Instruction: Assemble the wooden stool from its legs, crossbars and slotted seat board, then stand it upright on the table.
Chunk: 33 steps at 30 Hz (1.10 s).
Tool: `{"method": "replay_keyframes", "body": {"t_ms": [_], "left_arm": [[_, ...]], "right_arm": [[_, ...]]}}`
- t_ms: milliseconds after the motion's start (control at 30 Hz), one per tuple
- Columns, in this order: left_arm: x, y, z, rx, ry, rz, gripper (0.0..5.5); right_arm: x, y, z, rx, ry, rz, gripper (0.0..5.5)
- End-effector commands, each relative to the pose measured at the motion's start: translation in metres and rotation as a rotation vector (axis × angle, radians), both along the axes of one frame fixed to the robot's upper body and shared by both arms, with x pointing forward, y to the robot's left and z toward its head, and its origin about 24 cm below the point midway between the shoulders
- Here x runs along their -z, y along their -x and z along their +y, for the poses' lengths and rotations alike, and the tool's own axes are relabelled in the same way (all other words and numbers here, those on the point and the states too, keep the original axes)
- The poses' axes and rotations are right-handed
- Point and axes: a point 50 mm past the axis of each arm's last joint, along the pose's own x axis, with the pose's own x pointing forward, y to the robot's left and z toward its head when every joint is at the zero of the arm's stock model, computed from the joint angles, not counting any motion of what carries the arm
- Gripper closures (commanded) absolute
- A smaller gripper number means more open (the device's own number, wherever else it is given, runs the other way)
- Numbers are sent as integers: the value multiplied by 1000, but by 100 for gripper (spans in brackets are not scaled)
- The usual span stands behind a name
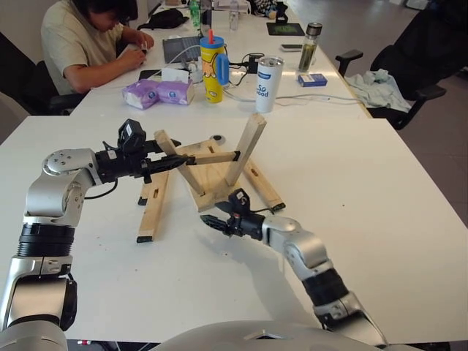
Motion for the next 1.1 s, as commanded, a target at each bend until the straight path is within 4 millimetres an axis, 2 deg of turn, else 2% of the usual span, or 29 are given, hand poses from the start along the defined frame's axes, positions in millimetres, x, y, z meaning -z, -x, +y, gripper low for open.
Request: {"method": "replay_keyframes", "body": {"t_ms": [33, 100, 200, 300, 400, 533, 667, 700, 733, 800, 900, 967, 1100], "left_arm": [[52, 14, 0, -34, -95, 209, 344], [51, 15, -1, -38, -92, 207, 344], [53, 16, -5, -32, -102, 206, 344], [53, 13, -10, -21, -100, 202, 344], [52, 10, -14, -12, -100, 196, 344], [51, 8, -14, -17, -98, 195, 344], [52, 7, -15, -17, -102, 193, 344], [52, 8, -14, -23, -101, 193, 344], [52, 8, -13, -26, -102, 193, 344], [52, 8, -14, -27, -105, 190, 344], [52, 10, -11, -40, -104, 186, 344], [52, 9, -12, -43, -100, 181, 344], [52, 9, -18, -37, -92, 172, 344]], "right_arm": [[-65, -1, -7, 45, -150, -226, 286], [-84, -6, -7, 92, -187, -284, 322], [-108, -17, 4, 157, -147, -425, 373], [-116, -32, 17, 232, 17, -606, 373], [-116, -48, 27, 328, 127, -686, 373], [-102, -64, 40, 331, 259, -690, 373], [-95, -73, 42, 352, 346, -718, 373], [-82, -74, 43, 323, 404, -678, 373], [-57, -70, 43, 225, 508, -597, 373], [-23, -60, 33, 135, 616, -466, 373], [4, -39, 25, -2, 701, -365, 373], [11, -36, 24, -25, 733, -353, 373], [1, -46, 30, 61, 672, -419, 373]]}}
